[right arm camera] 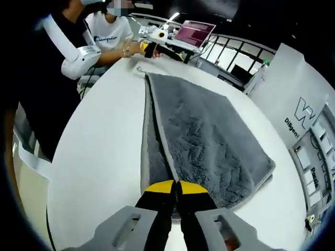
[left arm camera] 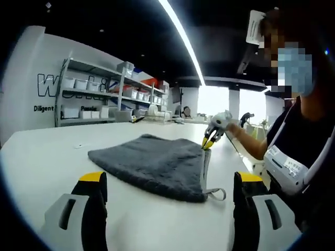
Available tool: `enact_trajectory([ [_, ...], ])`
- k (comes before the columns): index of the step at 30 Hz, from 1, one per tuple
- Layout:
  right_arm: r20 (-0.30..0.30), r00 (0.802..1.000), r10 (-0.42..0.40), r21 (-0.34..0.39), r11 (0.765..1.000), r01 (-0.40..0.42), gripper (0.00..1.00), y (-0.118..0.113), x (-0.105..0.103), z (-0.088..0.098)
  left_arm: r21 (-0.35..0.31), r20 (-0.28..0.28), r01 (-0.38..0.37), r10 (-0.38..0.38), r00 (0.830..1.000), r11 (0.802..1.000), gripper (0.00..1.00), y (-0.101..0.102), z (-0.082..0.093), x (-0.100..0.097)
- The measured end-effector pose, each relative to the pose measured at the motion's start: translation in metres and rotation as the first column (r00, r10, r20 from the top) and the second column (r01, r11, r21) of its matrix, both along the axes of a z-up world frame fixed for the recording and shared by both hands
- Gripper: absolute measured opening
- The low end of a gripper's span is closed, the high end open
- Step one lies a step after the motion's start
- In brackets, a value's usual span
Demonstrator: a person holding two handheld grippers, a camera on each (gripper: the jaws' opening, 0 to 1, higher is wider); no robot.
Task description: Open the folded towel by lifting each exposed corner and separating the folded layers until the towel lies flat within the target outline without major curled edges
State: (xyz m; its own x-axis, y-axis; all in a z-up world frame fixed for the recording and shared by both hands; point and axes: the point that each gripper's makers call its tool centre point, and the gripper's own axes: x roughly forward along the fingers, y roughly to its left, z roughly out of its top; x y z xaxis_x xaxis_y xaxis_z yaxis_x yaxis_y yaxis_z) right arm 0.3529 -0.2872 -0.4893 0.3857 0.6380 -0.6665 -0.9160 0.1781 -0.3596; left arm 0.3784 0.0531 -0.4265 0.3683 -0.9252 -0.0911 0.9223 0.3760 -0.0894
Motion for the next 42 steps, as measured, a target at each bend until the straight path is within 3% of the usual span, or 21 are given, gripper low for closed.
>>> enact_trajectory([
  [7,0.028,1.0,0.003,0.059,0.998,-0.005,0.0,0.005,-0.011,0.024,-0.008,-0.004,-0.005,0.005,1.0,1.0,0.99,0.001,0.001,0.001],
  [10,0.013,1.0,0.019,0.079,0.997,-0.02,0.0,0.005,-0.02,0.029,-0.007,-0.004,-0.007,0.007,1.0,1.0,0.99,0.002,0.001,0.002],
  [14,-0.068,0.998,0.016,0.012,1.0,-0.015,0.0,0.003,-0.028,0.002,-0.009,-0.001,-0.004,0.004,1.0,1.0,0.99,0.001,0.001,0.0],
  [16,-0.087,0.996,0.006,0.012,1.0,-0.005,0.0,0.004,-0.024,-0.01,-0.012,-0.003,-0.008,0.008,1.0,1.0,0.99,0.002,0.001,0.001],
  [19,-0.154,0.988,-0.018,0.087,0.996,0.031,0.0,0.007,-0.023,-0.01,-0.019,-0.007,-0.023,0.023,1.0,1.0,0.99,0.004,0.001,0.005],
  [21,-0.195,0.98,-0.04,0.104,0.993,0.061,0.0,0.005,-0.022,-0.01,-0.024,-0.015,-0.026,0.026,1.0,0.999,0.99,0.006,0.001,0.006],
  [24,-0.21,0.977,-0.046,0.102,0.992,0.069,0.02,0.005,-0.023,-0.008,-0.03,-0.019,-0.023,0.022,1.0,0.999,0.99,0.006,0.002,0.006],
  [27,-0.179,0.984,0.007,0.113,0.993,0.013,0.2,0.012,-0.032,0.005,-0.02,-0.016,-0.033,0.033,0.999,0.999,0.99,0.006,0.0,0.008],
  [30,-0.062,0.998,-0.009,0.21,0.977,0.022,0.25,0.024,-0.019,0.032,-0.016,-0.022,-0.046,0.045,0.999,0.999,0.99,0.007,-0.002,0.011],
  [33,-0.038,0.999,-0.021,0.277,0.96,0.031,0.4,0.035,-0.019,0.045,-0.005,0.006,-0.043,0.043,0.999,0.999,0.99,0.007,0.001,0.01],
  [36,0.035,0.995,-0.09,0.232,0.969,0.08,0.37,0.031,-0.008,0.046,0.029,0.011,-0.092,0.092,0.996,0.995,0.99,0.01,-0.004,0.018],
  [38,0.043,0.992,-0.12,0.235,0.966,0.106,0.41,0.028,-0.003,0.049,0.054,-0.007,-0.108,0.108,0.994,0.993,0.99,0.011,-0.009,0.021],
  [42,0.047,0.978,-0.201,0.308,0.935,0.177,0.65,0.026,0.009,0.061,0.072,-0.014,-0.131,0.132,0.991,0.989,0.99,0.013,-0.01,0.023],
])
